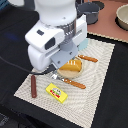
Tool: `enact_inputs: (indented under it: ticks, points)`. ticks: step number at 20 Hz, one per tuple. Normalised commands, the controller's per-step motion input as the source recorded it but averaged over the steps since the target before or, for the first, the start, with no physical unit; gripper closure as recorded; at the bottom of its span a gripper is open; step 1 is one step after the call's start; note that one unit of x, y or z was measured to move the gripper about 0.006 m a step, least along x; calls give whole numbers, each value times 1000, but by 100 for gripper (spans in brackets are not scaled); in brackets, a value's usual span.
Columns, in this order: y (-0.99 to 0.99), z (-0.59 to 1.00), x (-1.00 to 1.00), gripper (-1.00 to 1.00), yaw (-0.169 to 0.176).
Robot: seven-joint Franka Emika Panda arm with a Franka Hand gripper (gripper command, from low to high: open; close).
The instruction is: Interact with the objects in diverse but meaningful ways.
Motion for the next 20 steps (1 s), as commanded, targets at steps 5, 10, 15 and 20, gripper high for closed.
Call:
enact_inputs:
  ticks: [5,10,15,20]
  points:
    - [-497,53,616,-100,40]
    - [-463,-40,526,-100,45]
    - [-434,-181,329,-100,53]
    - [-407,-227,198,-100,54]
